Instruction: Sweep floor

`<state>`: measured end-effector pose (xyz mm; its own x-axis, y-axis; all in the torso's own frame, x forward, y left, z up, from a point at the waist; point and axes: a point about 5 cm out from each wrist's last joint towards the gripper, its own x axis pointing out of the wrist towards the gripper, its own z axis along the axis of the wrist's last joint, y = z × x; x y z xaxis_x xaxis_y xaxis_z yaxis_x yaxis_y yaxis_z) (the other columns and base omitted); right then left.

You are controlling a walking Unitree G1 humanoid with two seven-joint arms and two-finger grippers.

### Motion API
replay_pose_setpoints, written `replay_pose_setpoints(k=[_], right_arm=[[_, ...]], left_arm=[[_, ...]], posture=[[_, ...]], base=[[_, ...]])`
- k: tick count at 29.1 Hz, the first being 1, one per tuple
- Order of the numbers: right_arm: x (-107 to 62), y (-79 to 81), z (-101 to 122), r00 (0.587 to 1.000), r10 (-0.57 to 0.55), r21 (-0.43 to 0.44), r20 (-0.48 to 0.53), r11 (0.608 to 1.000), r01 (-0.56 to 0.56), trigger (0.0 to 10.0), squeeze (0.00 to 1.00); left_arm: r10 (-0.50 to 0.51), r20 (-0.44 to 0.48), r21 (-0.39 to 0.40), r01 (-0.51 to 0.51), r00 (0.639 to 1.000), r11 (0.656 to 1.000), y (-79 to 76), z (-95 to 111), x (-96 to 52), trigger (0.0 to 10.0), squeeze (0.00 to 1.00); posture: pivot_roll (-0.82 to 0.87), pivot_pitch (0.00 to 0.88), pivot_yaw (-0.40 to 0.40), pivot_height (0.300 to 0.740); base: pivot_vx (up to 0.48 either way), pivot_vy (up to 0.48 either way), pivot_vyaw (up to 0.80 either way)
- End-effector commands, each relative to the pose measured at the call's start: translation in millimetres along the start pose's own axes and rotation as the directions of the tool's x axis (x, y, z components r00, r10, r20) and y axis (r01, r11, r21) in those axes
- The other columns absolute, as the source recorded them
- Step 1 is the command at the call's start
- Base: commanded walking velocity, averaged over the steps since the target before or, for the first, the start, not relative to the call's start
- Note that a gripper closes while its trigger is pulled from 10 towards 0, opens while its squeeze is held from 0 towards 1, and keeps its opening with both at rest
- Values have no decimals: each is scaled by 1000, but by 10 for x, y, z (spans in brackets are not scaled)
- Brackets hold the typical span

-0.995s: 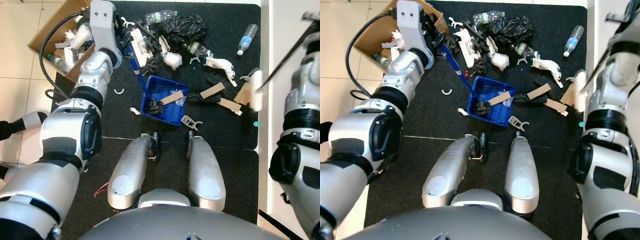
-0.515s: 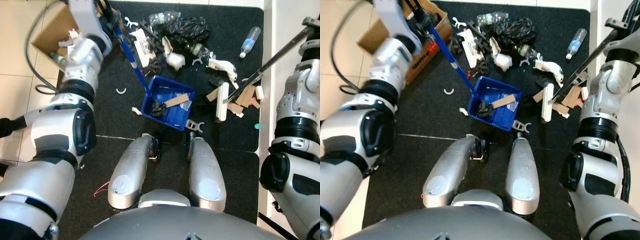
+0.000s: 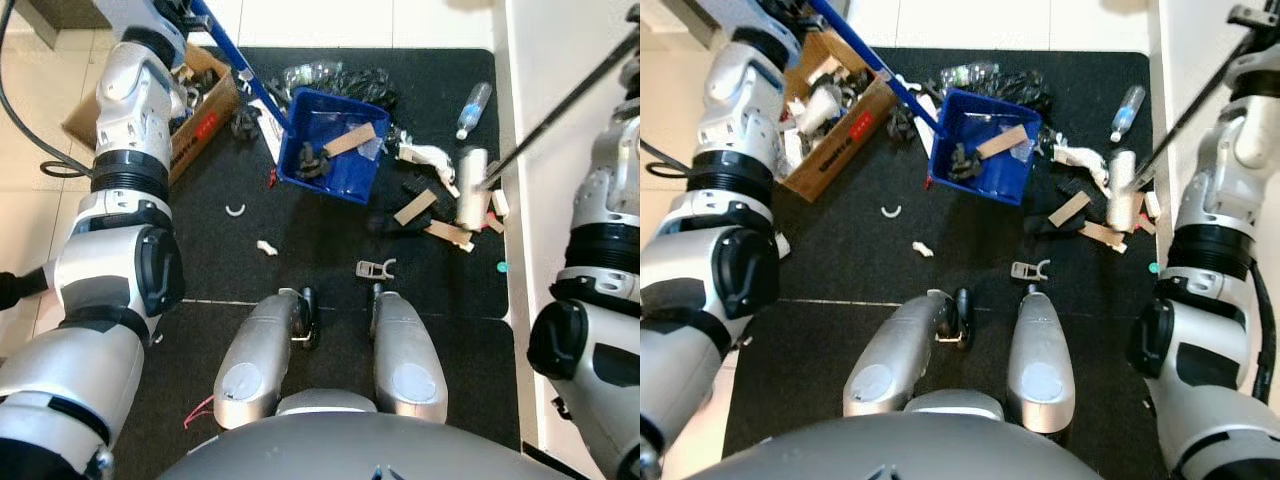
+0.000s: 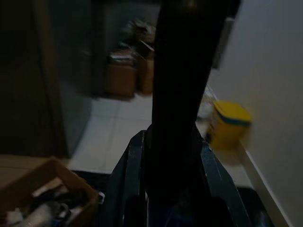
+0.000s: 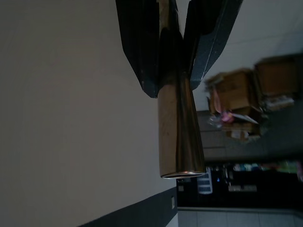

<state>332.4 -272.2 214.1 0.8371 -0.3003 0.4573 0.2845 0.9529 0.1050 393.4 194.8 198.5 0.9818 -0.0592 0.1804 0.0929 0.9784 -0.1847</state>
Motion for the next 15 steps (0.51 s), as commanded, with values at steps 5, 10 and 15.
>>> replay_pose_setpoints(k=[5, 10, 15], right_arm=[[13, 268, 1, 996, 87, 44, -24, 995, -86, 10000, 0], [11, 376, -60, 994, 97, 95, -57, 991, -92, 10000, 0], [8, 409, -93, 992, 109, 98, -67, 990, -102, 10000, 0]], left_arm=[[58, -16, -46, -59, 998, 997, 86, -40, -89, 10000, 0], [77, -62, -35, -79, 995, 996, 62, -173, -150, 10000, 0], [82, -77, -30, -85, 994, 996, 36, -248, -194, 10000, 63]], posture=[[24, 9, 43, 740], [26, 6, 32, 740], [32, 0, 23, 740]], base=[[0, 0, 0], [0, 0, 0], [0, 0, 0]])
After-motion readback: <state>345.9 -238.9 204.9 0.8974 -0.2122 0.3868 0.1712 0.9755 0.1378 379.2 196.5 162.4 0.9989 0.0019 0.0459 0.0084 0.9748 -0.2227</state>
